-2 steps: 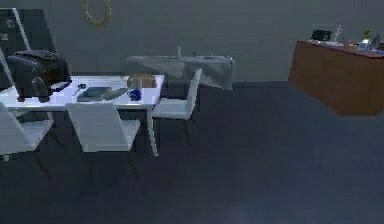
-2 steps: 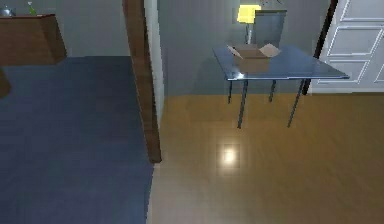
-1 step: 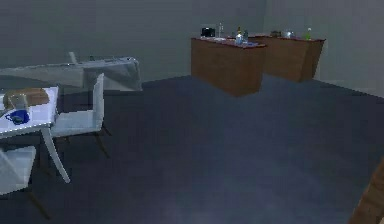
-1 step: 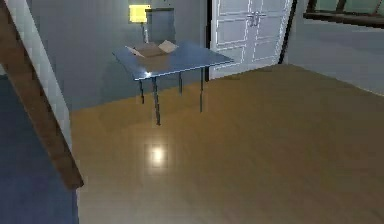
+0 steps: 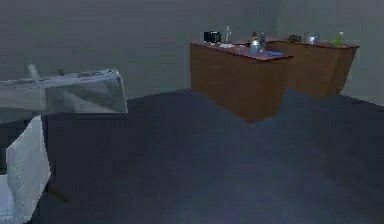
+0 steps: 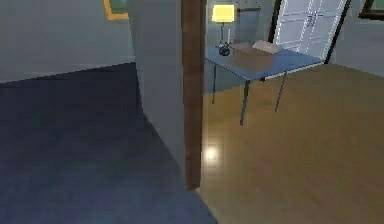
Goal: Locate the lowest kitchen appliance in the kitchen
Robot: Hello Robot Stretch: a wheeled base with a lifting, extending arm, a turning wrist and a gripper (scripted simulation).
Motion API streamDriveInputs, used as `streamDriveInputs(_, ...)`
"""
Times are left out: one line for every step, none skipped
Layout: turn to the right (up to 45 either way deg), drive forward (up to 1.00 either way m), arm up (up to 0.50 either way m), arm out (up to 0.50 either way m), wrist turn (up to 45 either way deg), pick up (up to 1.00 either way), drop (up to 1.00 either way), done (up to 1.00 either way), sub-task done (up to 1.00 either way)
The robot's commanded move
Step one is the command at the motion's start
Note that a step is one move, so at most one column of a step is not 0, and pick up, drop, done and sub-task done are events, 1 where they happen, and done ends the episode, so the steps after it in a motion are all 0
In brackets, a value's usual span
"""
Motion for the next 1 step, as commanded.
streamDriveInputs(0.0, 1.00, 0.00, 0.00, 0.0, 0.00, 0.00, 0.00, 0.00)
